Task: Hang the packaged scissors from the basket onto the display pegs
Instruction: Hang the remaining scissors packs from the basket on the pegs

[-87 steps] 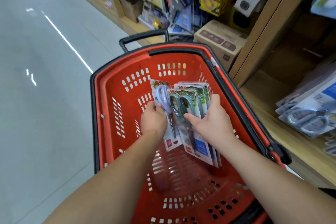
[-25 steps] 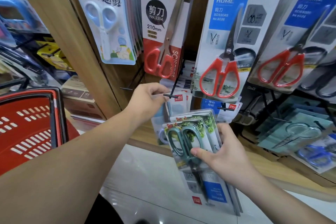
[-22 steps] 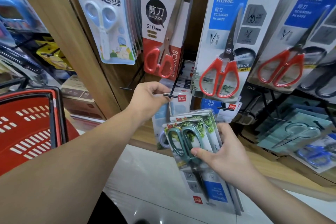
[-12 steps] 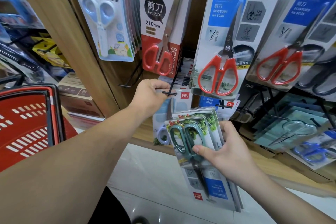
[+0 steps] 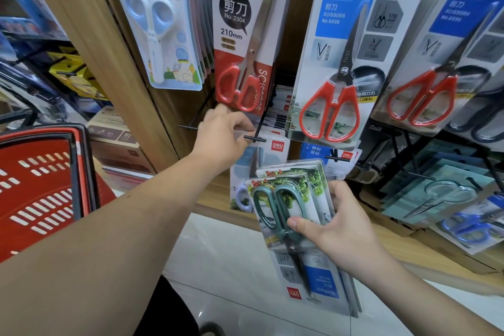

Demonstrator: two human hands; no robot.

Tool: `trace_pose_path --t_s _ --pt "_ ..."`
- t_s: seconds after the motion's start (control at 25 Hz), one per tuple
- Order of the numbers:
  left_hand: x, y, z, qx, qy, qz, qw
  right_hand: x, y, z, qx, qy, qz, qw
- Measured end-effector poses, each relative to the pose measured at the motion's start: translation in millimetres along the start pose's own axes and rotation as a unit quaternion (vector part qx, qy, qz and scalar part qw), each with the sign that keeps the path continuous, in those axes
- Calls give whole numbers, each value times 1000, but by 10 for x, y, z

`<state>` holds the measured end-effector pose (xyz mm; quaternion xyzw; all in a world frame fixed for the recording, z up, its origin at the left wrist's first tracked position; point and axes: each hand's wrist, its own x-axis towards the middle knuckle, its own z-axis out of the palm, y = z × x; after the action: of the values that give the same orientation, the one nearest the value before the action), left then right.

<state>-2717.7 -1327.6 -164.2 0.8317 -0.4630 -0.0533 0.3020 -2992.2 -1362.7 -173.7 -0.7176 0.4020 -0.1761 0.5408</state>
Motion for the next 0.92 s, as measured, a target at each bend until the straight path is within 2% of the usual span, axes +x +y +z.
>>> trace_pose_path --t_s 0.12,0.2,0.32,0.4,0.52,0.68,0.76,0.84,0.92 --pt "-59 87 -64 43 33 -28 998 -15 0 13 -1 -2 4 1000" --pt "-82 80 -16 -3 30 -113 993 -21 6 17 -1 -4 3 1000" --pt "-194 14 168 -147 -83 -193 967 -12 0 31 4 -5 3 1000" --pt "-240 -9 226 -211 -109 -209 949 1 2 31 12 -3 5 1000" --pt "-252 9 210 -241 -101 -218 940 20 -13 37 24 11 4 1000" --pt "-299 77 25 -197 -180 -247 932 44 -35 103 46 31 3 998" --pt "-414 104 -210 -186 -229 -283 913 76 -74 185 59 33 1 998" --pt "-563 88 -461 -252 -255 -310 881 112 -133 291 71 32 1 997" --pt "-741 49 -652 -300 -260 -288 872 138 -202 424 94 32 3 995"
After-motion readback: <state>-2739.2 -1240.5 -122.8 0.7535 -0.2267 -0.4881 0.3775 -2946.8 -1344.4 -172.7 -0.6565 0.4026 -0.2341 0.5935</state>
